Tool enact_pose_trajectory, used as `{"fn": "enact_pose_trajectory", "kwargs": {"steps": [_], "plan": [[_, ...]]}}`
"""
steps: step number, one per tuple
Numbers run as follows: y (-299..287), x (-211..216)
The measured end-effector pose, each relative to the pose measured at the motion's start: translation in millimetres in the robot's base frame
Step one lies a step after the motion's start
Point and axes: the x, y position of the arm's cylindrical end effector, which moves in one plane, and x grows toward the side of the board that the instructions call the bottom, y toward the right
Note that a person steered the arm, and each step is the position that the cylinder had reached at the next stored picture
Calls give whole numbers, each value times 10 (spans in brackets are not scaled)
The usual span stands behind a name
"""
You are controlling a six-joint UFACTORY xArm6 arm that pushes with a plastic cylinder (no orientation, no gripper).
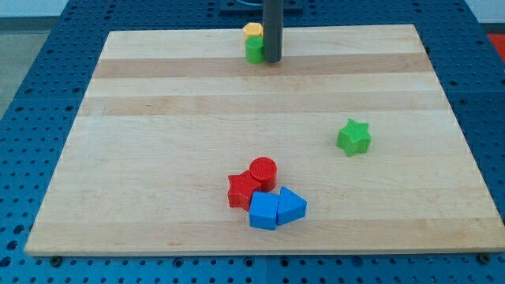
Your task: Place yourself at the bottom of the green star
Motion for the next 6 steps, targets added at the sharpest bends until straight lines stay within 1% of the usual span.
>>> {"fn": "enact_pose_trajectory", "kwargs": {"steps": [1, 3, 5, 6], "plan": [[117, 111], [839, 833], [1650, 1273], [1725, 1545]]}}
